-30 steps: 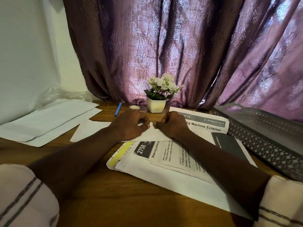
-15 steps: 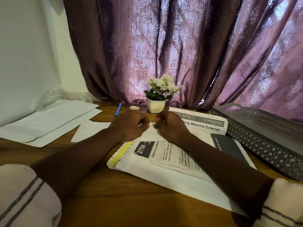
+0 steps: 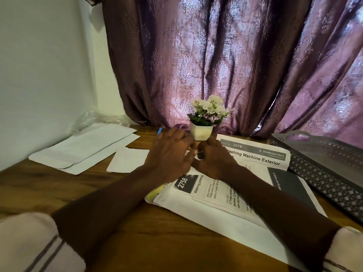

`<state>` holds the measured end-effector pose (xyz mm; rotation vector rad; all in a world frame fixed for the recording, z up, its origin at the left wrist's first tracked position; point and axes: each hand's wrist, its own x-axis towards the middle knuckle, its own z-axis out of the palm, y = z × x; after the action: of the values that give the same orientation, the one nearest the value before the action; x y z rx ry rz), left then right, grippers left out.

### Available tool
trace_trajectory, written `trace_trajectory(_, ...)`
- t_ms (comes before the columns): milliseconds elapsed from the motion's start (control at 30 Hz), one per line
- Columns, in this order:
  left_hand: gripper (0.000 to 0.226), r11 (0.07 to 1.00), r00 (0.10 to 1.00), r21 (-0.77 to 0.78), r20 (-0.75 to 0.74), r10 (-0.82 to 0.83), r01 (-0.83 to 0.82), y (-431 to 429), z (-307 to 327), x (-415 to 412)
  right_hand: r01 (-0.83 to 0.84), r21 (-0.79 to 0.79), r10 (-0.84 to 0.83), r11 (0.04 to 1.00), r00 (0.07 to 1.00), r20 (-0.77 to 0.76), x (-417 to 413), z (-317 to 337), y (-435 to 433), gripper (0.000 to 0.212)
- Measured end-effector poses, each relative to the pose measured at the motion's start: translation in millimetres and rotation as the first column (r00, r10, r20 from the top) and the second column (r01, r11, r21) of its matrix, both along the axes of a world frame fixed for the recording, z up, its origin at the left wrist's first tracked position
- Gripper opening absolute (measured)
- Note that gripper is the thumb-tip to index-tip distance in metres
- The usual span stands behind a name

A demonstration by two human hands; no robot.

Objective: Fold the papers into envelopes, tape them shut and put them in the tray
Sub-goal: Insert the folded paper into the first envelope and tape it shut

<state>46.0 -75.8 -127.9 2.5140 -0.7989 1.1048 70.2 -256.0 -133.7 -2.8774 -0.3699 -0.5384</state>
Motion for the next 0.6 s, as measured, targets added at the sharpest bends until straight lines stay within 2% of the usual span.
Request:
trace_trajectory(100,0.028,0.996,0.999,-0.085,-0.043,-0.019,0.015,-0.4,-5.1,-8.5,-0.055,0.116,0.052,0.992,0.998,0.027,1.4,-1.1,-1.8,0.045)
trace_trajectory(200,0.041,0.999,0.998,-0.022,-0.041,0.042,-0.043,-0.1,-6.3,-6.5,-0.115,0.245,0.086,0.963,0.988,0.127,-0.2,-0.7,-1.6,0.028)
trace_trajectory(267,0.047,0.993,0.992,-0.042,-0.062,0.107,-0.109,-1.3,-6.1,-2.9,-0.125,0.308,0.066,0.943,0.979,0.192,-3.5,-1.8,0.0,0.024)
trace_trajectory(367,0.05,0.984,0.988,-0.09,-0.04,0.149,-0.152,-4.1,-1.7,-6.4,-0.046,0.454,-0.022,0.89,0.989,0.143,-14.0,4.0,-1.3,0.025)
trace_trajectory(433,0.052,0.987,0.992,-0.101,0.016,0.128,-0.126,-3.7,-0.8,-9.6,-0.008,0.53,-0.059,0.848,0.992,0.11,-19.4,7.8,-5.6,0.017)
trace_trajectory(500,0.055,0.995,0.993,-0.063,0.08,0.081,-0.076,-3.0,2.2,-12.3,-0.017,0.653,-0.046,0.757,0.996,0.079,-27.7,17.3,-11.8,0.012)
trace_trajectory(600,0.057,0.994,0.981,0.036,0.161,-0.111,0.106,-8.9,4.0,-17.9,-0.06,0.862,-0.021,0.503,0.996,0.082,-51.7,41.6,-28.7,0.014)
